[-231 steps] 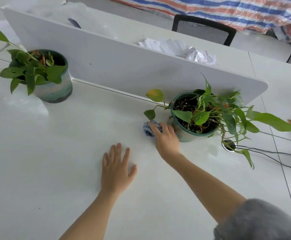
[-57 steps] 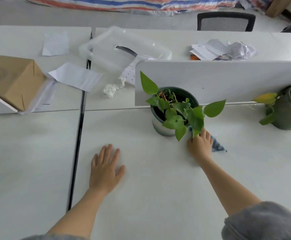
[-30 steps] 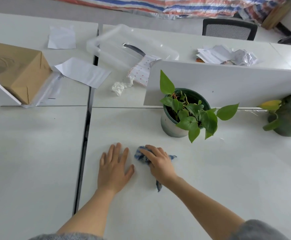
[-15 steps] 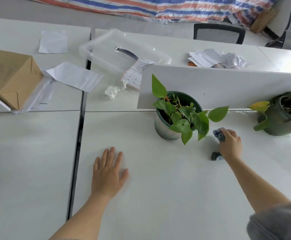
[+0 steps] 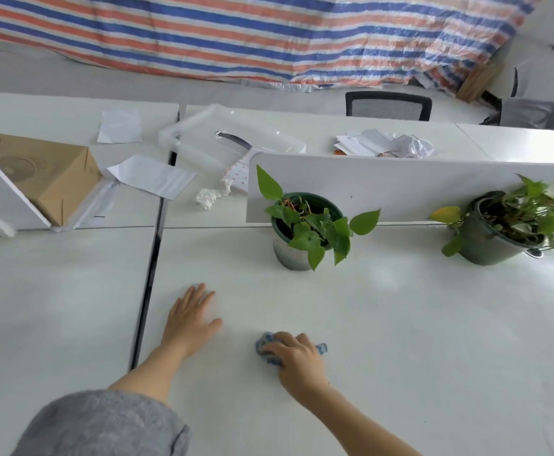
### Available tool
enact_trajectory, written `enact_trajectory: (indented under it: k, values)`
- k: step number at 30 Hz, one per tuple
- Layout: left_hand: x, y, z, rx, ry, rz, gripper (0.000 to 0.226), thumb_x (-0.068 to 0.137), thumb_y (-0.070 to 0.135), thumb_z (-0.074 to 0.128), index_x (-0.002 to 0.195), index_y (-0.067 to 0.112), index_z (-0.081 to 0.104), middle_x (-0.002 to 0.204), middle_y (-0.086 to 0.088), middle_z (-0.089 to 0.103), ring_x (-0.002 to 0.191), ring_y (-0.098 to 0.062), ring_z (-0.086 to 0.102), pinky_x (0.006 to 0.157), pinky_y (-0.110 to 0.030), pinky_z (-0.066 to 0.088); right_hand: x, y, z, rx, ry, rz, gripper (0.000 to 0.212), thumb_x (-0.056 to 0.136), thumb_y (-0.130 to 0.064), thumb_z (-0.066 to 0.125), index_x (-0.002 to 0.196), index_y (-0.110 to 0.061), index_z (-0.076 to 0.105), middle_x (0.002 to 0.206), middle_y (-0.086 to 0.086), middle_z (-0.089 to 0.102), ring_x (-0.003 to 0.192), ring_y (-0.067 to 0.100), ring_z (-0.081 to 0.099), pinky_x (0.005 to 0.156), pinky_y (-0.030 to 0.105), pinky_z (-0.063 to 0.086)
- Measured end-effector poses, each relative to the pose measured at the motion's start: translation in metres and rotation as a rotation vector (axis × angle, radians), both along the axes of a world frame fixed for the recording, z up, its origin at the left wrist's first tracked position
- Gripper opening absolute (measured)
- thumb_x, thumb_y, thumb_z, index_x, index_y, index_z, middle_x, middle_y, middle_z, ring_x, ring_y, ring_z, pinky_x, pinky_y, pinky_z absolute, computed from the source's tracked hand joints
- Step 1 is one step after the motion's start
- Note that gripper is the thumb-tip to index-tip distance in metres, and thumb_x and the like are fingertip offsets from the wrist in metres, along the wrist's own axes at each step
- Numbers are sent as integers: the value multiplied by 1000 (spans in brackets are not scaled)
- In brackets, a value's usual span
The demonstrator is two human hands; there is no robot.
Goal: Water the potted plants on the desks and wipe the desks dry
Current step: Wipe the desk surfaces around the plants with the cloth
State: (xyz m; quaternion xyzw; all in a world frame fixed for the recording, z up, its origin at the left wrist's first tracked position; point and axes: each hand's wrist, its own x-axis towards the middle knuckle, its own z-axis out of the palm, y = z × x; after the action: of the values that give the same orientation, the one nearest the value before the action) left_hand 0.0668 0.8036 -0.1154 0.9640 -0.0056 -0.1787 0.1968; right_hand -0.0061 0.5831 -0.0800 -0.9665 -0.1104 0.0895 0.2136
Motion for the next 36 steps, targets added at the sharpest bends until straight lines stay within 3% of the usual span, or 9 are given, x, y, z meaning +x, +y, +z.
enact_trajectory:
  k: [2,5,11,16,26,31,36]
  values:
    - [-17,6,12,-37,-49,49,63,91,43,43,147,24,22,159,3,7,147,-16,0,118,-33,9,-16,9,13,101,119,-15,40,81,-7,46,107,-29,67,118,-8,63,103,23,58,76,26,41]
    - [-60,23,24,0,-131,86,55,93,32,46,145,22,29,158,3,16,147,-18,9,116,-33,15,-25,17,26,204,189,-186,45,82,-6,42,112,-30,64,123,-10,60,112,15,56,78,20,38]
    - [-144,82,21,128,-139,238,50,93,27,44,141,18,35,156,-3,21,144,-22,16,111,-35,26,-40,40,40,422,259,-343,44,79,2,41,106,-23,66,107,1,67,103,22,60,80,26,45]
    - [-179,132,14,143,-162,318,48,92,25,45,139,18,39,155,-6,24,144,-24,18,109,-36,29,-61,80,40,454,270,-369,41,80,1,42,107,-21,65,95,-1,64,99,23,60,83,34,50]
    - [-216,318,2,133,-241,295,46,90,17,49,136,12,45,152,-11,29,142,-27,24,107,-39,31,-82,265,35,566,161,-478,41,85,2,41,119,-14,59,115,9,62,106,26,57,83,31,47]
    - [-223,410,7,188,-192,315,46,93,21,46,137,13,42,153,-11,27,141,-28,23,106,-39,30,-100,337,31,561,180,-567,40,87,0,39,120,-13,56,101,4,59,86,19,51,74,28,42]
    - [-215,466,3,192,-206,356,44,86,16,57,129,6,53,146,-19,39,135,-37,34,100,-47,37,-79,353,29,547,59,-691,46,89,3,35,130,-12,48,113,8,58,71,19,50,63,29,44]
